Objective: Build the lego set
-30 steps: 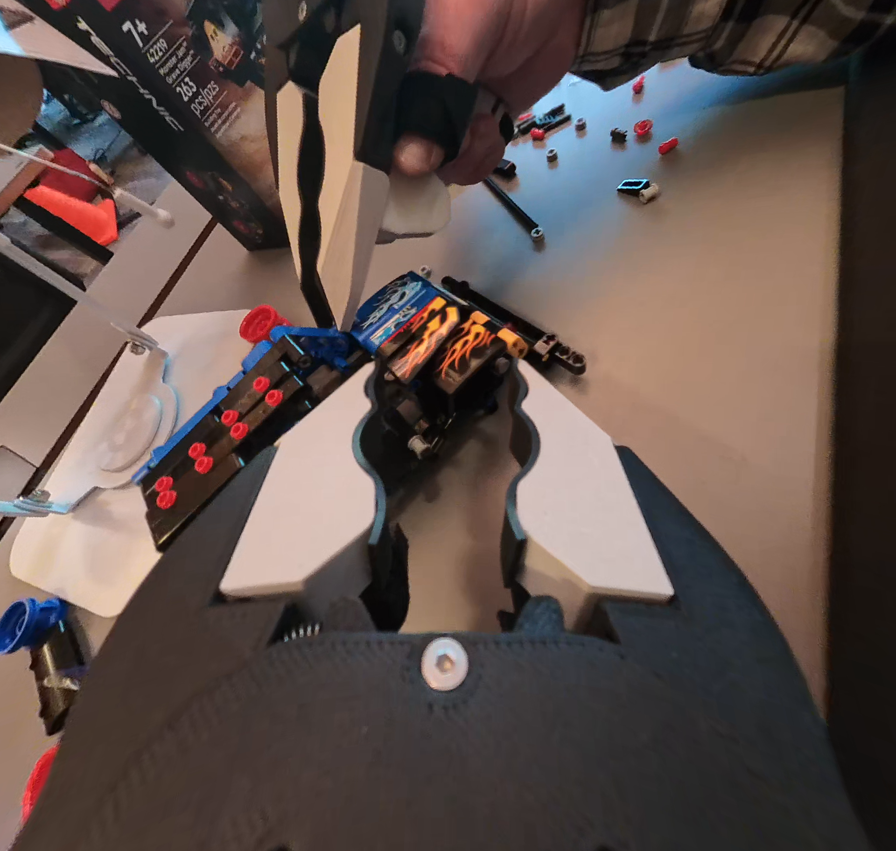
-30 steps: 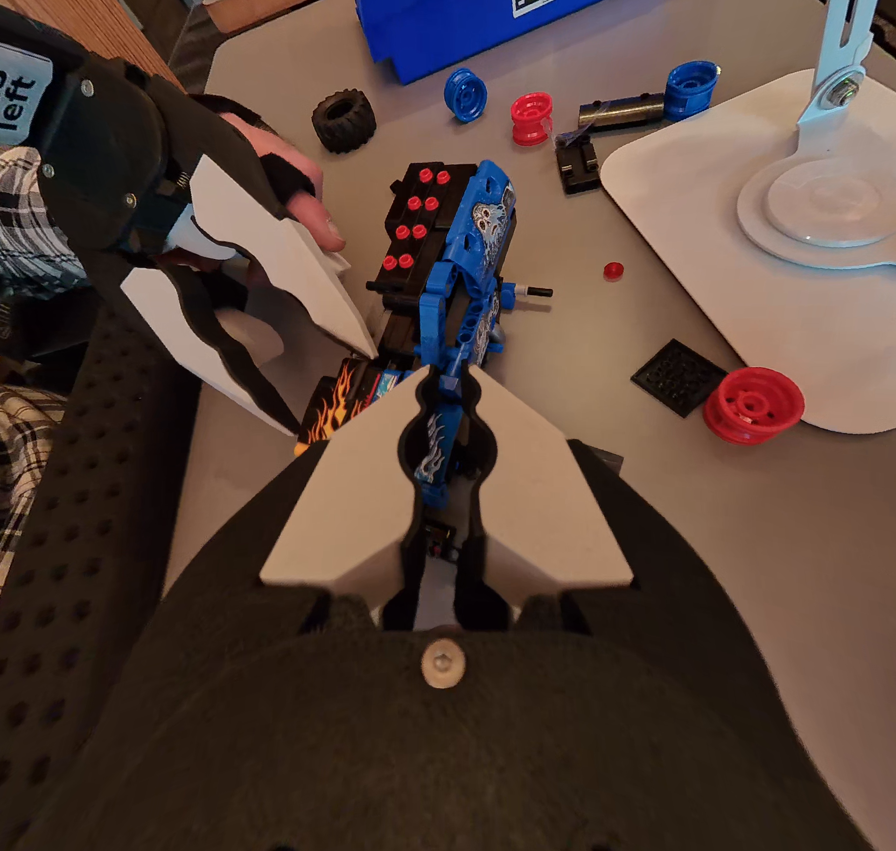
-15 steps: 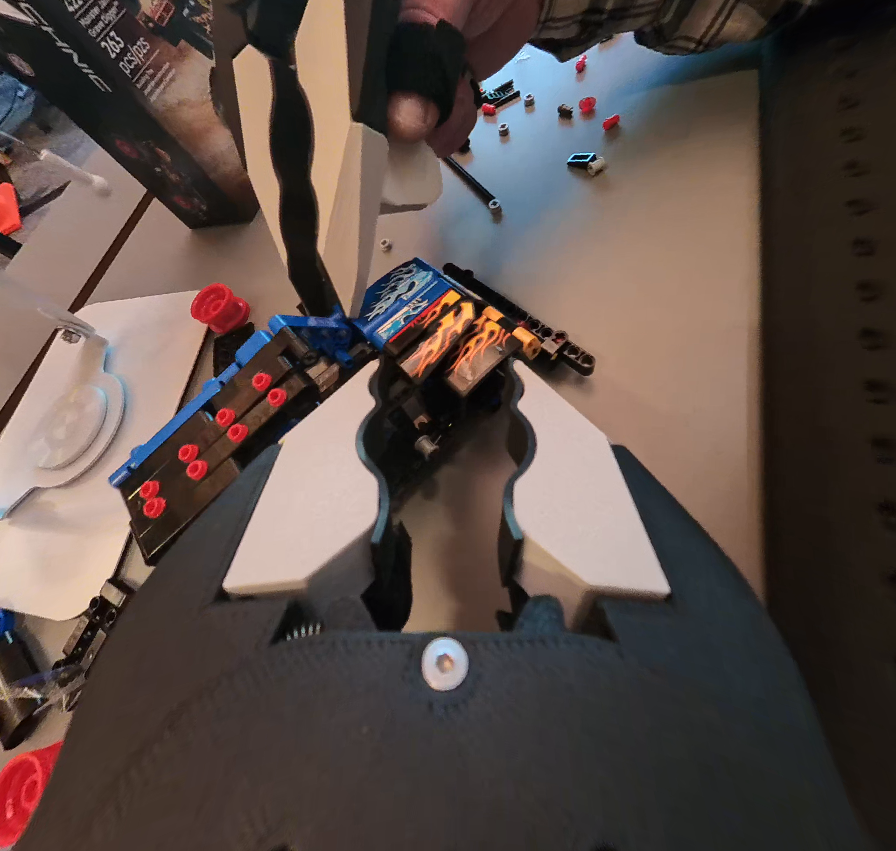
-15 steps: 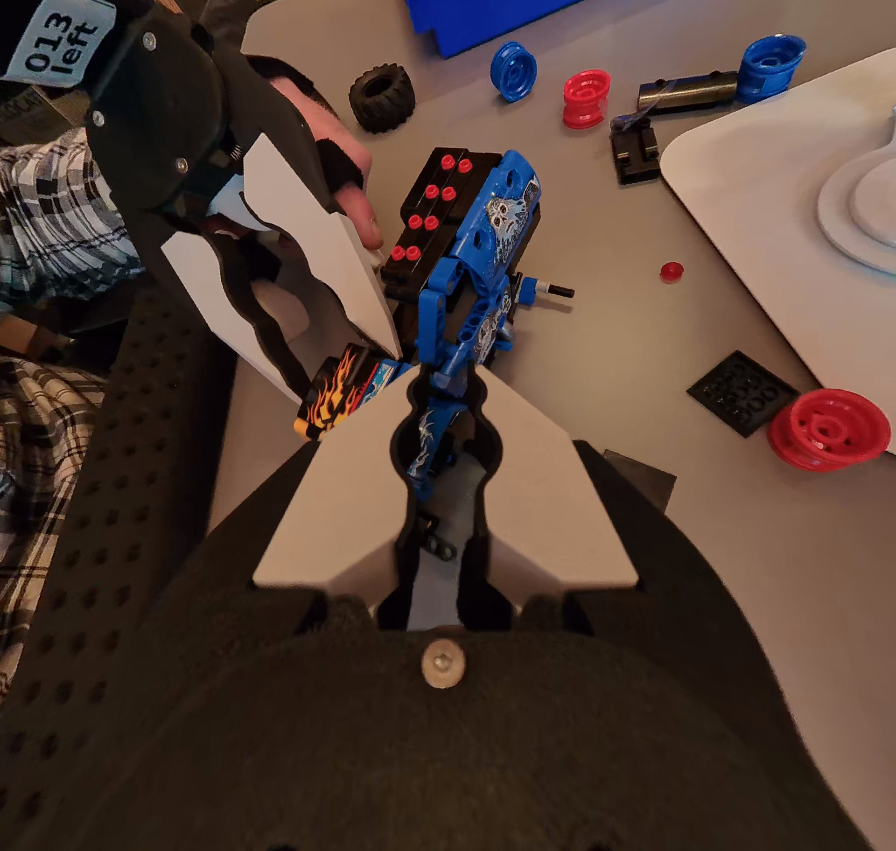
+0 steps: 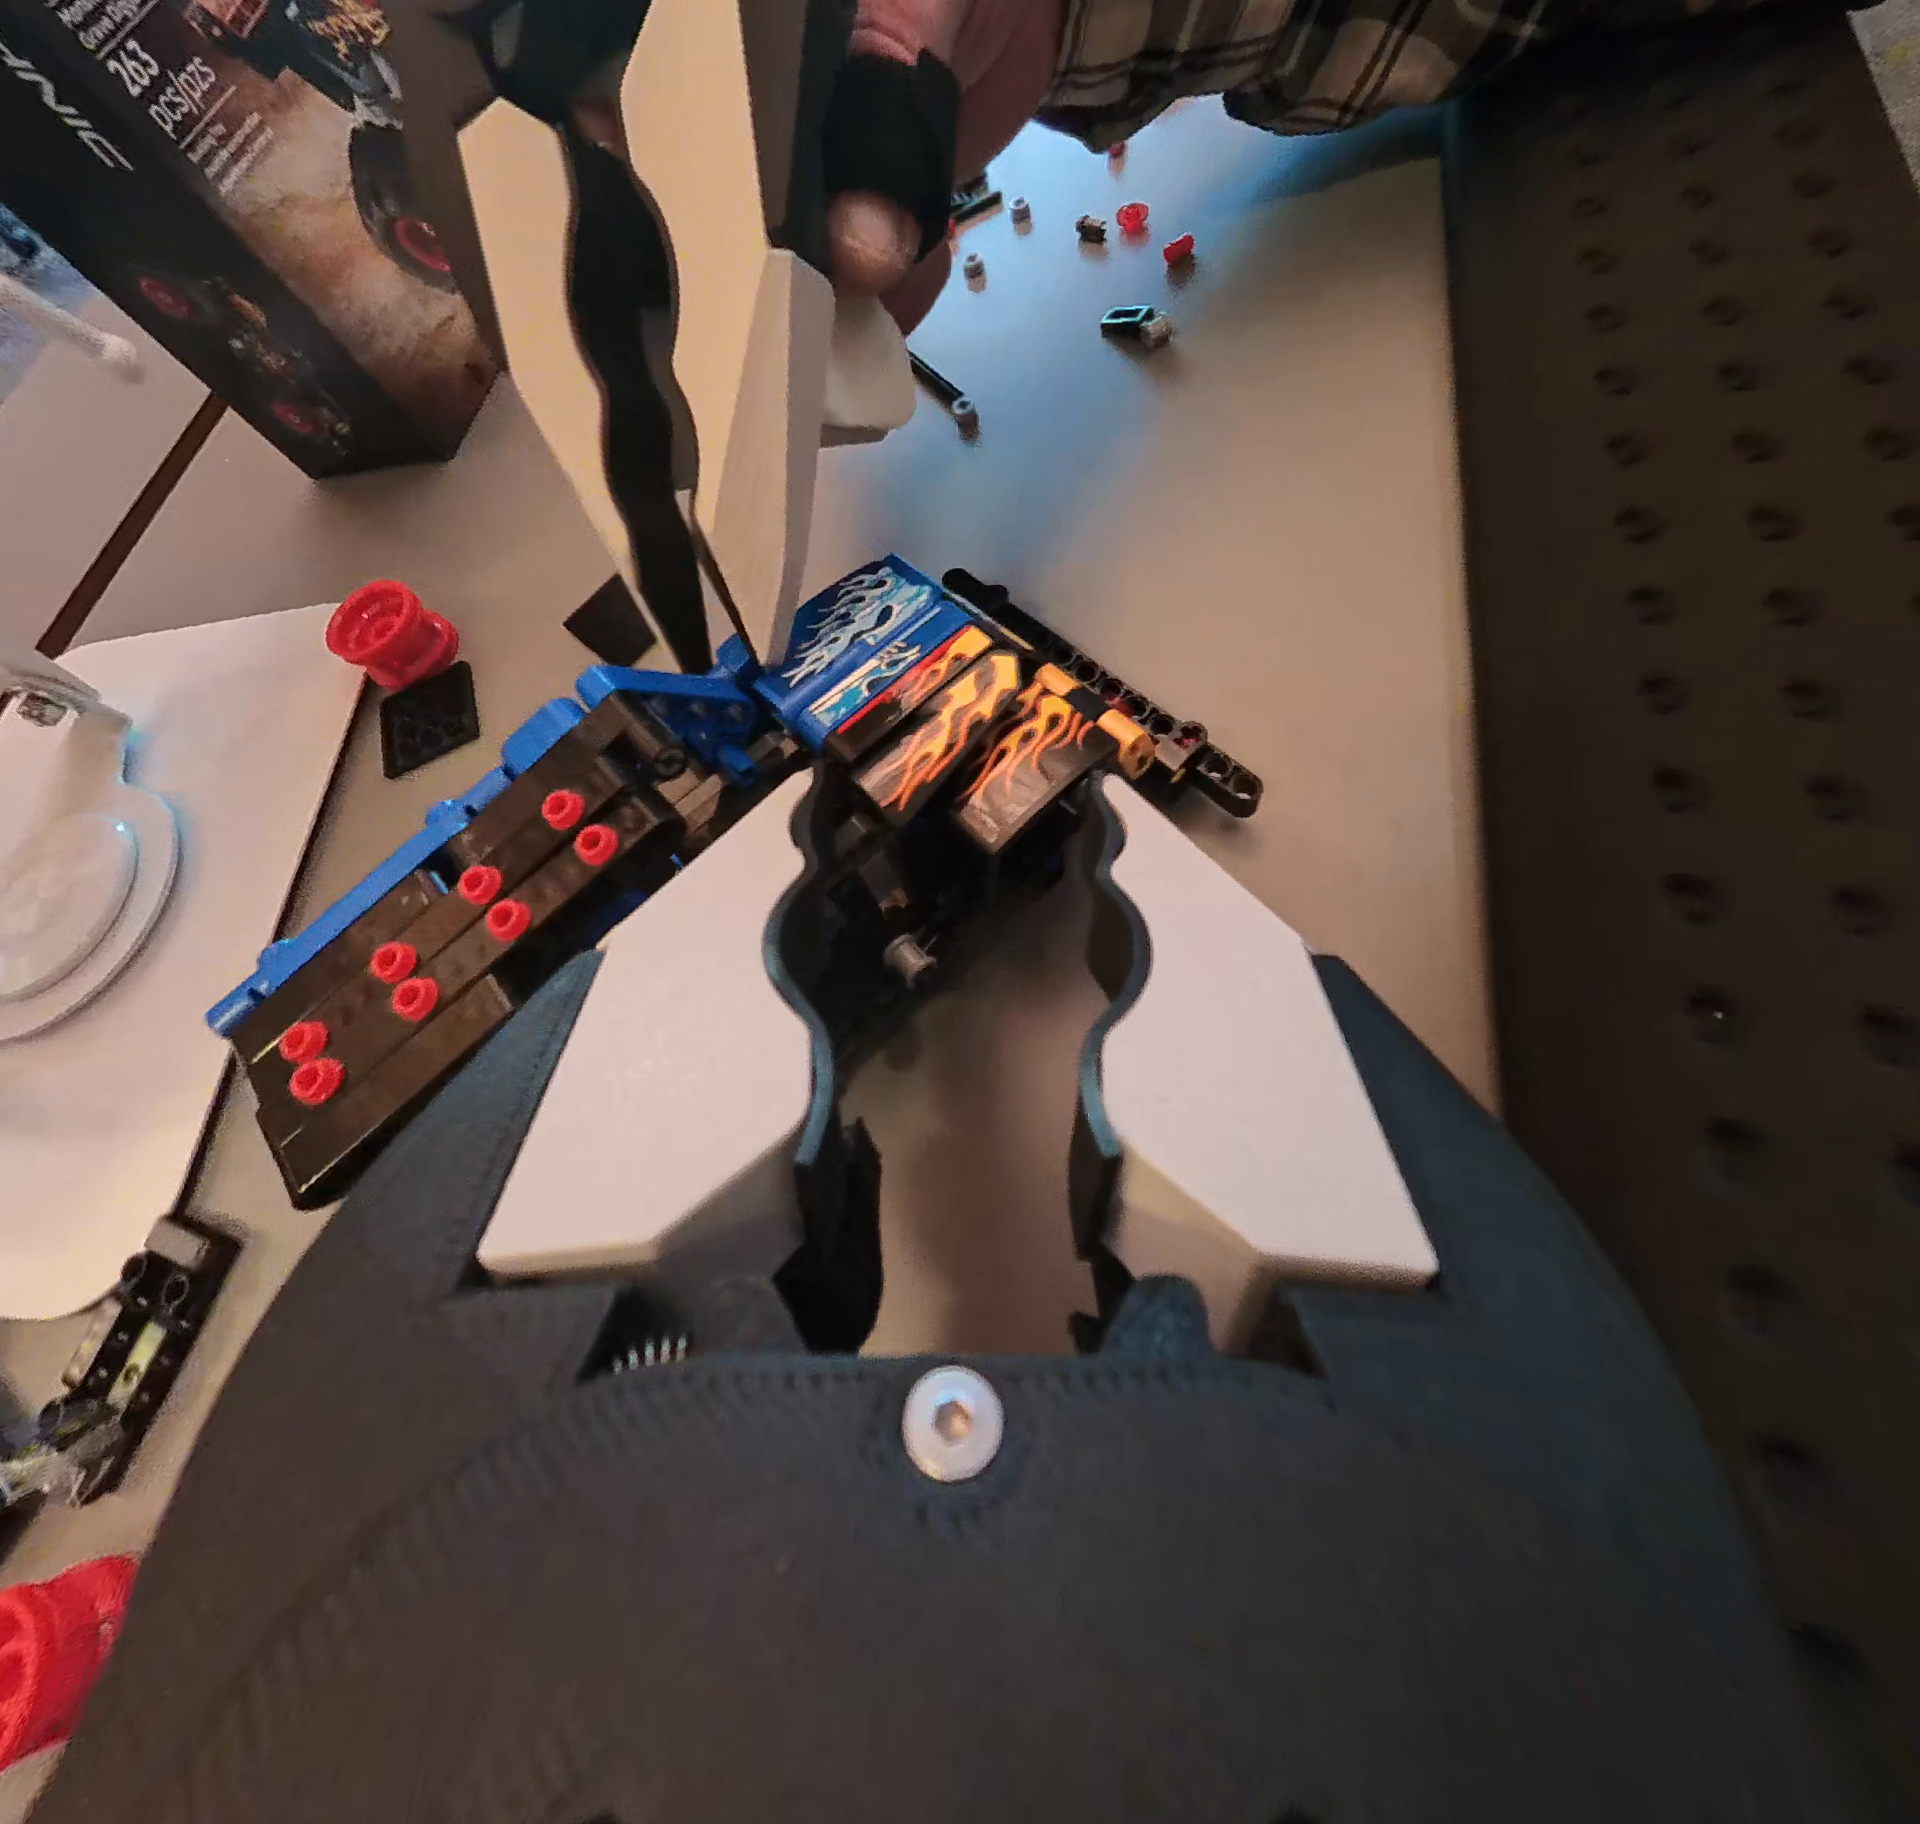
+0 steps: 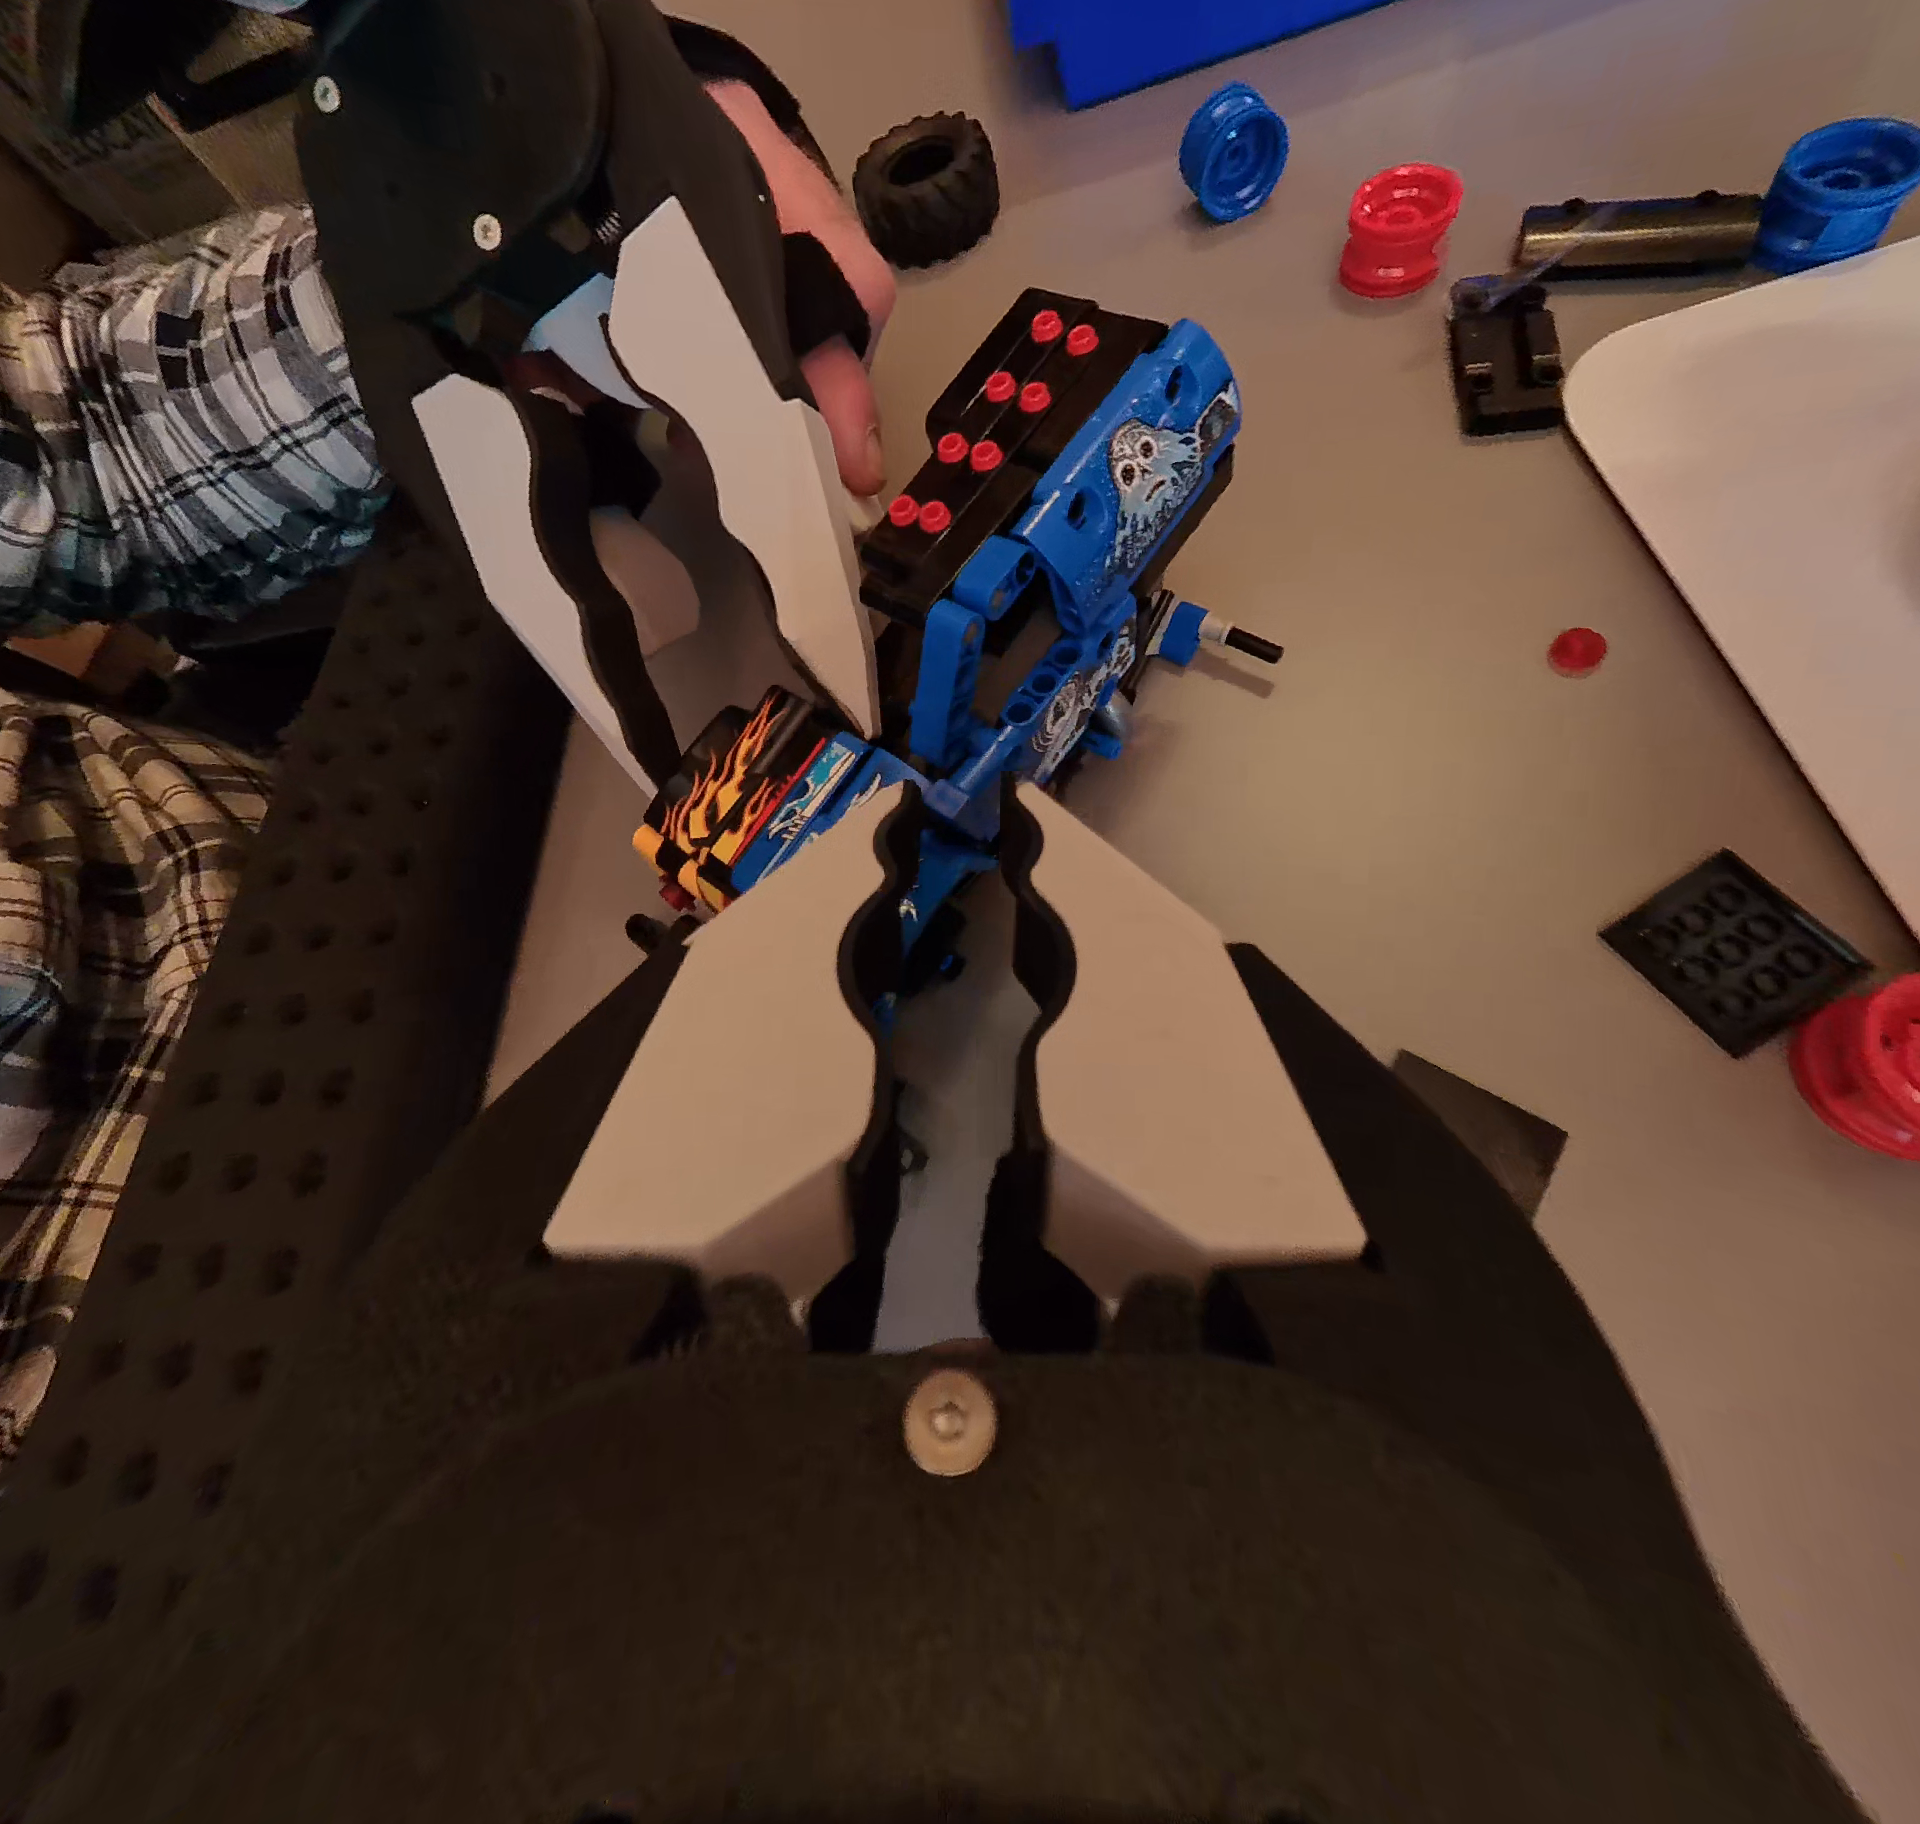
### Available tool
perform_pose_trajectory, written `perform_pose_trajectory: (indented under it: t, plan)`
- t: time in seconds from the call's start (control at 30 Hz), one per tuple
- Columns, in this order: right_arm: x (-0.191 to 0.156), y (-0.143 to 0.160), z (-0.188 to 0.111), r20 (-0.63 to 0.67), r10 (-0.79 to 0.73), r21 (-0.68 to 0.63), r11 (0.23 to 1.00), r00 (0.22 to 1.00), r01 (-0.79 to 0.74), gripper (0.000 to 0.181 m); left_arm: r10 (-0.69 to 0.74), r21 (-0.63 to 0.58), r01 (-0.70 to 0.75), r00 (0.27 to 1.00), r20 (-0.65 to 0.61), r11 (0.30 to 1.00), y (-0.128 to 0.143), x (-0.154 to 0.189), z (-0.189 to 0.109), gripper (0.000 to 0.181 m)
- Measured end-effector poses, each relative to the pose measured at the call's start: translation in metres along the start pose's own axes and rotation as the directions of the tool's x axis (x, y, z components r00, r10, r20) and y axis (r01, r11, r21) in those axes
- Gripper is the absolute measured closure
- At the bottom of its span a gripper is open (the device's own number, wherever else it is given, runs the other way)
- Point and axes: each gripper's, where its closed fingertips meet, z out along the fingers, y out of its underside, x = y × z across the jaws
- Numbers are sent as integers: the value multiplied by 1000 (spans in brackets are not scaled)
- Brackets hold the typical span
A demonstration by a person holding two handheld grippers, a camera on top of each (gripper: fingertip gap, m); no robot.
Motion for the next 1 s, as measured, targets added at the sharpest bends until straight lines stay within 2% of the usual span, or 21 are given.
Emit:
perform_pose_trajectory:
  t: [0.27, 0.47, 0.57, 0.67, 0.87, 0.93, 1.0]
  plan:
    - [-13, -5, 14, 24, 1, 5, 1000, 1000, -1, 170, -78, 21, 79, 995, -56, 997, 7, 8, -19, 133]
    - [-20, -9, 27, -13, -20, -1, 1000, 1000, 20, 170, -101, -3, 102, 992, -69, 995, 16, 9, -35, 132]
    - [-23, -9, 32, -12, -13, 2, 1000, 1000, 13, 169, -150, 9, 152, 983, -109, 988, 16, 13, -41, 125]
    - [-26, -9, 36, -3, -5, 10, 1000, 1000, 5, 169, -168, 15, 170, 982, -90, 985, 18, 12, -50, 126]
    - [-35, -10, 41, 23, 8, 9, 1000, 1000, -8, 167, -253, 30, 252, 967, 42, 967, 27, -6, -61, 131]
    - [-40, -11, 46, 27, 10, 11, 1000, 1000, -10, 166, -274, 27, 273, 961, 46, 962, 30, -10, -63, 124]
    - [-40, -12, 47, 7, 6, 10, 1000, 1000, -6, 166, -293, 34, 292, 956, 19, 956, 31, -9, -64, 125]
